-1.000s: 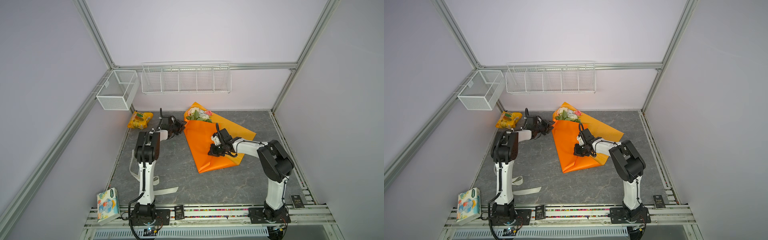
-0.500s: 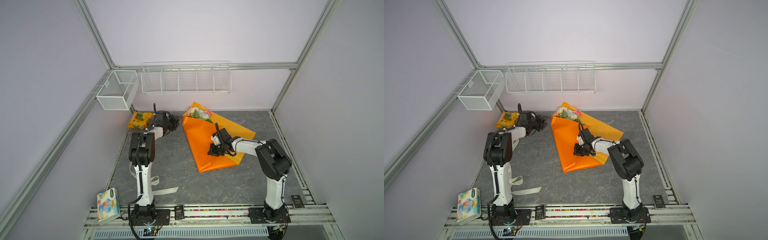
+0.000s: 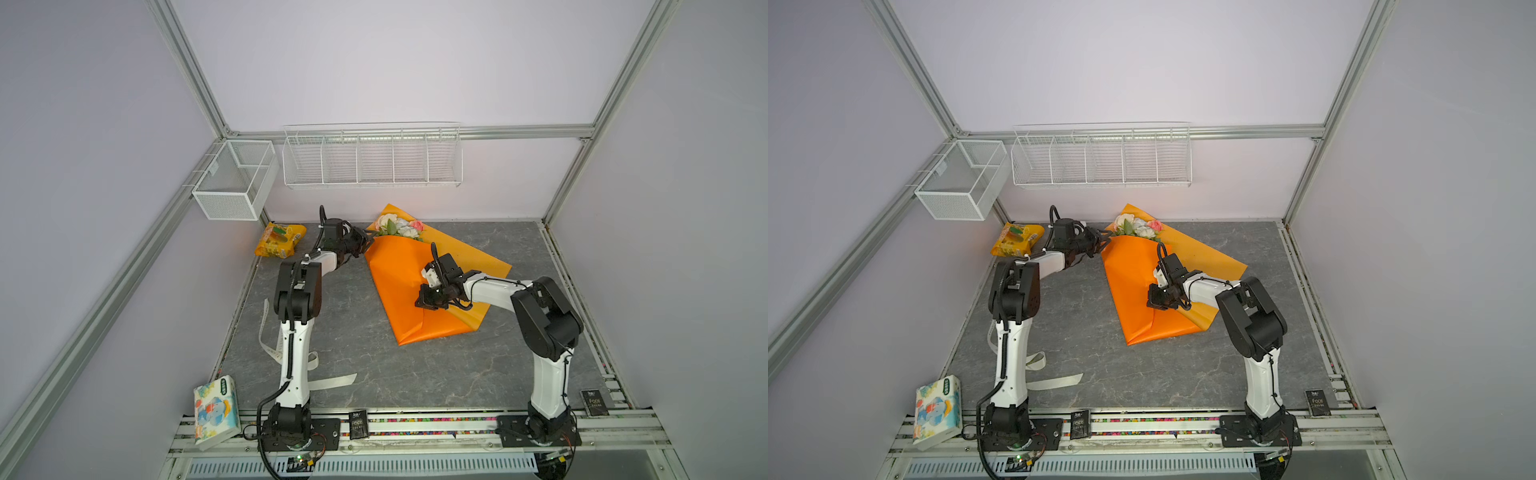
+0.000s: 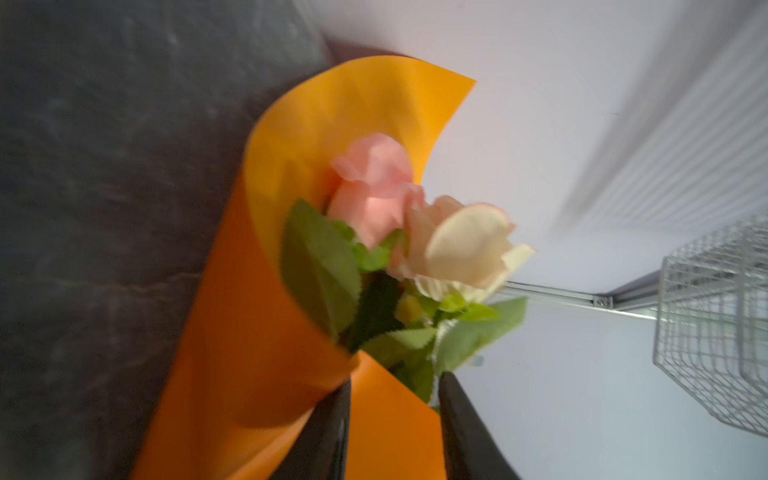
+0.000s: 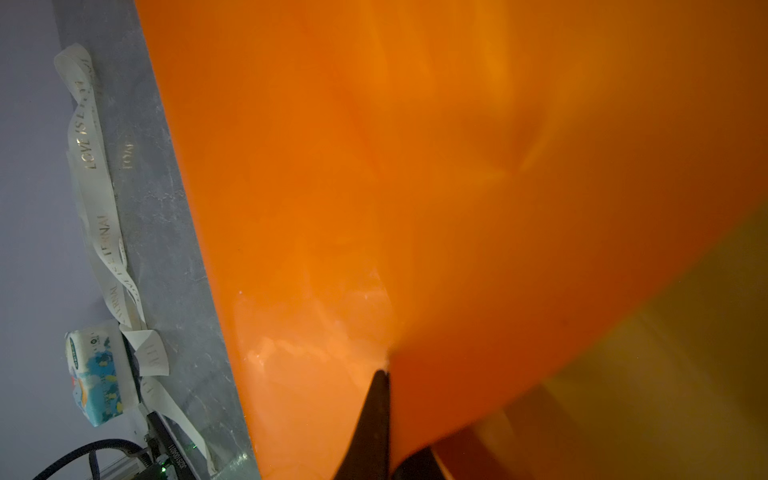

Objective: Tie the bouquet of fake flowers

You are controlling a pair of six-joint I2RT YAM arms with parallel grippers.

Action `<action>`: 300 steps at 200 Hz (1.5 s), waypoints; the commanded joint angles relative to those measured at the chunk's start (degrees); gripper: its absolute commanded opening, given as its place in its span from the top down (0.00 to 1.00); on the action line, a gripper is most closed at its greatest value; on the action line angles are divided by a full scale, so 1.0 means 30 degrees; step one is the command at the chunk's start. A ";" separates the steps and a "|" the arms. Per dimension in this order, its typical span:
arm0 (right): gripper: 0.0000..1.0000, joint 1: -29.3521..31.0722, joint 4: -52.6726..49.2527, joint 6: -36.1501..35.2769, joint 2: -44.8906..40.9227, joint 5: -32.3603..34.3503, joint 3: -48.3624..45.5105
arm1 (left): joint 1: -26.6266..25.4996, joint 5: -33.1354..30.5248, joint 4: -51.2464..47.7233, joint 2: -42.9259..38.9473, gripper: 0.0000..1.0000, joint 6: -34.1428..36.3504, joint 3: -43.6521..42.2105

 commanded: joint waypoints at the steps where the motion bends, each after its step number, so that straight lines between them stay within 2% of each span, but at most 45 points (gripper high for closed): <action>1: 0.93 -0.0098 -0.0545 -0.0198 0.0229 0.0225 0.0154 | 0.0241 -0.1242 -0.0783 0.0839 0.62 -0.0204 0.1045; 32: 0.93 -0.0121 -0.1191 -0.0095 0.0703 0.1079 0.0099 | 0.0811 -0.1269 -0.0981 0.1910 0.59 -0.0165 0.2159; 65: 0.94 -0.0179 -0.1572 -0.0050 0.1282 0.1282 0.0139 | 0.1402 -0.2507 -0.3600 0.2168 0.55 0.1070 0.3407; 104: 0.93 -0.0183 -0.1589 -0.0088 0.1195 0.1198 0.0037 | 0.1674 -0.2537 -0.5598 0.2967 0.53 0.1271 0.5563; 110: 0.94 -0.0176 -0.1601 -0.0112 0.1198 0.1105 0.0084 | 0.1699 -0.2412 -0.5635 0.2967 0.53 0.1933 0.5716; 140: 0.94 -0.0210 -0.1657 -0.0124 0.1194 0.1133 0.0201 | 0.1886 -0.1000 -0.5095 0.1922 0.49 0.2548 0.5750; 162: 0.93 -0.0241 -0.1792 -0.0049 0.1172 0.1236 0.0326 | 0.1854 -0.0029 -0.4044 -0.0287 0.49 0.3074 0.3634; 170: 0.93 -0.0259 -0.1806 0.0006 0.1137 0.1294 0.0327 | 0.1858 0.0009 -0.3261 -0.1319 0.51 0.3058 0.2151; 197: 0.93 -0.0256 -0.1759 0.0105 0.1107 0.1305 0.0404 | 0.1683 0.1078 -0.0213 -0.3365 0.79 0.2374 -0.2119; 222: 0.93 -0.0250 -0.1793 0.0116 0.1004 0.1344 0.0386 | 0.1181 0.2759 0.0911 -0.2690 1.00 0.1861 -0.2686; 259: 0.94 -0.0256 -0.1865 0.0143 0.1164 0.1323 0.0521 | 0.0953 0.2288 0.0466 -0.1030 1.00 0.1588 -0.2068; 276: 0.93 -0.0259 -0.1894 0.0127 0.1234 0.1286 0.0561 | 0.0953 0.2170 0.0101 -0.0110 1.00 0.0749 -0.1176; 300: 0.94 -0.0256 -0.1902 0.0157 0.1283 0.1307 0.0506 | 0.1080 0.0424 -0.2381 0.0768 1.00 0.1974 0.0027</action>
